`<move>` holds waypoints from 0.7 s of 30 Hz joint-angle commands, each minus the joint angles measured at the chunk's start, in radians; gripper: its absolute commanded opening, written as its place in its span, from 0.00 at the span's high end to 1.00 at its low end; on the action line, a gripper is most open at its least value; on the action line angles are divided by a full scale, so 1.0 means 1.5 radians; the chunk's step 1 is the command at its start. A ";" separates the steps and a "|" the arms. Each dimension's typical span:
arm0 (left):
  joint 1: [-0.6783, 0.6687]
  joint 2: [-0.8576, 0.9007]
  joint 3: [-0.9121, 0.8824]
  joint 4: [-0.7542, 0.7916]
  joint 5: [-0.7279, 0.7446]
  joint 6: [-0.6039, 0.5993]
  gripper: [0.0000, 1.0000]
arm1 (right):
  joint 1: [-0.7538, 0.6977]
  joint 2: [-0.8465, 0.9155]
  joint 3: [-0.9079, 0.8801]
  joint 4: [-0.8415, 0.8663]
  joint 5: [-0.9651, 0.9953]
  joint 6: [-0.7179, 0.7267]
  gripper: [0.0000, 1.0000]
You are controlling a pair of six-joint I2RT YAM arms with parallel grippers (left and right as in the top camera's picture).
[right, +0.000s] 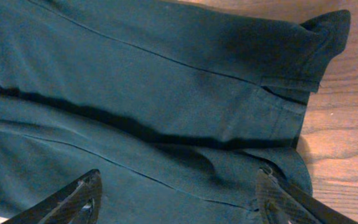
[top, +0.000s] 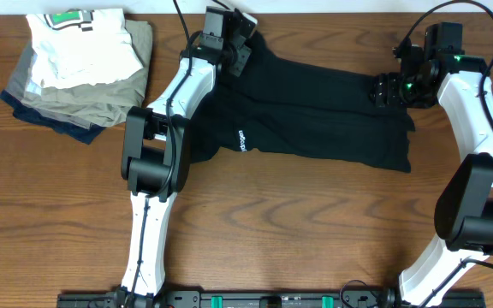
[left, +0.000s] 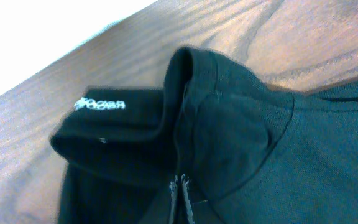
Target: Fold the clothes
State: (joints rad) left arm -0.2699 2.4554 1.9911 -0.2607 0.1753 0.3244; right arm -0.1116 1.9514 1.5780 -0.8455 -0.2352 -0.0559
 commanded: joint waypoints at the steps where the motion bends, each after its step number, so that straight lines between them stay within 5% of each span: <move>1: 0.003 -0.042 0.003 -0.008 -0.008 -0.069 0.94 | 0.004 0.003 0.008 0.000 -0.001 -0.001 0.23; 4: 0.003 -0.053 0.003 -0.009 -0.008 -0.117 0.92 | 0.004 0.003 0.008 0.000 -0.001 -0.001 0.24; 7: 0.005 -0.053 0.003 -0.018 -0.008 -0.233 0.51 | 0.004 0.003 0.008 0.002 -0.002 -0.001 0.24; 8: 0.005 -0.053 0.003 -0.018 -0.008 -0.269 0.45 | 0.004 0.003 0.008 0.003 -0.005 -0.001 0.24; 21: 0.001 -0.031 0.003 0.004 -0.066 -0.531 0.46 | 0.006 0.003 0.008 0.012 -0.041 0.012 0.27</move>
State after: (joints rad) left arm -0.2699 2.4065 1.9911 -0.2668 0.1303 -0.3363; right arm -0.1116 1.9518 1.5780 -0.8257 -0.2771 -0.0517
